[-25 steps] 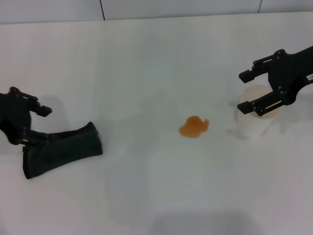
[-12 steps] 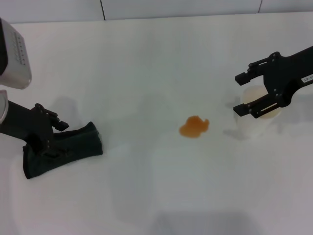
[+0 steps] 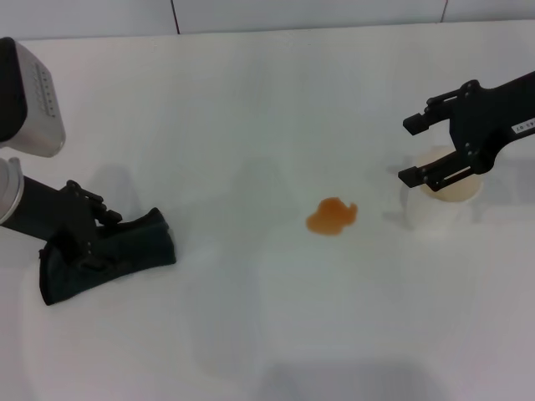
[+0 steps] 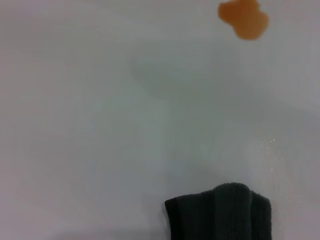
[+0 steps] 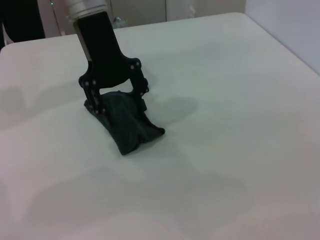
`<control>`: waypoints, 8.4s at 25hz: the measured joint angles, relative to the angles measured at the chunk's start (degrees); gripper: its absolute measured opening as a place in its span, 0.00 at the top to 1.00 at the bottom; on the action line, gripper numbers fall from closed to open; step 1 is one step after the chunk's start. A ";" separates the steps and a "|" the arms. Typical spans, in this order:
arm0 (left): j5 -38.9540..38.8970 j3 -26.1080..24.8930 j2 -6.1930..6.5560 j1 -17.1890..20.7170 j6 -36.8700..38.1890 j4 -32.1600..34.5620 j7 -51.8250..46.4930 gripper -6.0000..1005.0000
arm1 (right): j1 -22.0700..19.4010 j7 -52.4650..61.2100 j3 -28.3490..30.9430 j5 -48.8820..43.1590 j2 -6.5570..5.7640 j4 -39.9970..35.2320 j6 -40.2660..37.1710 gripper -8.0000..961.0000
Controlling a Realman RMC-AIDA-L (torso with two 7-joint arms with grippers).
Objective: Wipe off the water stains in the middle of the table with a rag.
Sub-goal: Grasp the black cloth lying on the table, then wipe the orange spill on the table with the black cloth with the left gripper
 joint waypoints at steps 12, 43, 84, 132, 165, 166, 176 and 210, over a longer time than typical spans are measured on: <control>1.15 1.21 -0.02 -1.70 0.33 -1.97 -0.55 0.49 | 0.09 -0.02 -0.40 -0.16 -0.29 0.61 0.26 0.16; -9.39 5.38 -0.26 -21.81 -19.63 -23.04 -2.82 0.92 | -3.63 -1.74 0.19 0.09 -0.77 -0.09 1.75 0.16; -30.67 28.48 -0.33 -24.81 -39.46 -37.78 -3.74 0.90 | -5.83 -8.99 3.36 2.31 0.62 -2.14 0.51 0.19; -36.43 27.59 -0.59 -24.48 -31.78 -39.43 4.43 0.88 | -6.56 -10.35 3.27 4.60 1.31 -1.81 0.34 0.19; -38.38 31.30 -0.69 -24.29 -43.92 -39.10 -2.83 0.87 | -6.96 -10.82 1.92 5.94 1.39 -1.64 0.84 0.19; -38.43 31.39 -0.75 -24.43 -42.60 -39.13 -2.04 0.87 | -6.96 -10.82 1.90 5.97 1.38 -1.64 0.85 0.19; -45.45 37.23 -0.78 -24.30 -26.69 -37.59 9.55 0.86 | -7.56 -10.82 1.83 6.00 1.34 -1.74 0.43 0.19; -37.23 28.29 -0.13 -18.76 -26.42 -29.52 0.41 0.85 | -9.16 -10.31 1.52 7.38 1.18 -2.54 -0.26 0.20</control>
